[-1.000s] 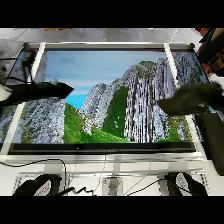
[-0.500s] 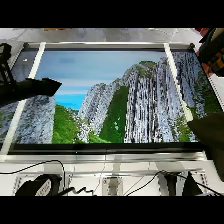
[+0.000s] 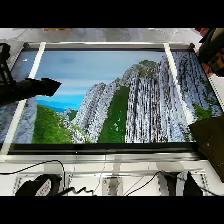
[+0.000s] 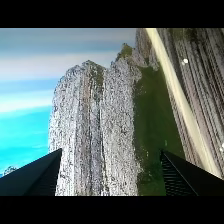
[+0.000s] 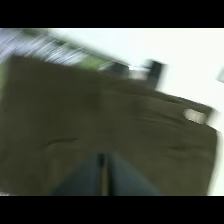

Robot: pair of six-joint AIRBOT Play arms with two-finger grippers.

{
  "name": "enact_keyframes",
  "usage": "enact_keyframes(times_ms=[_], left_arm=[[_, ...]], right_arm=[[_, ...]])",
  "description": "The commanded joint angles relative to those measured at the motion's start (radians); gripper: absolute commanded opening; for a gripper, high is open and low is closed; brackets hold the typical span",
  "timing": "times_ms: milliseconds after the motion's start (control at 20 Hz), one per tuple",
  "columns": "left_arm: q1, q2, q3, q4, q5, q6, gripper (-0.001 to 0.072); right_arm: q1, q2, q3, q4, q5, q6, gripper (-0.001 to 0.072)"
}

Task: Fold the clothes and pants, and hang the long-sleeved shirts on hangers.

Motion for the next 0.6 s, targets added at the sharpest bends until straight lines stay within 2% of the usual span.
enact_keyframes(times_ms=[0, 350, 550], left_arm=[[0.001, 0.0, 0.001, 0.0, 0.0, 0.0, 0.0699], [0.001, 0.0, 0.001, 0.0, 0.0, 0.0, 0.0698], [0.001, 0.0, 0.001, 0.0, 0.0, 0.0, 0.0699]], right_arm=[[0.304, 0.001, -0.034, 0.046, -0.021, -0.136, 0.0044], [1.038, 0.001, -0.035, 0.042, -0.037, -0.165, 0.0044], [1.222, 0.001, -0.035, 0.037, -0.037, -0.123, 0.0044]])
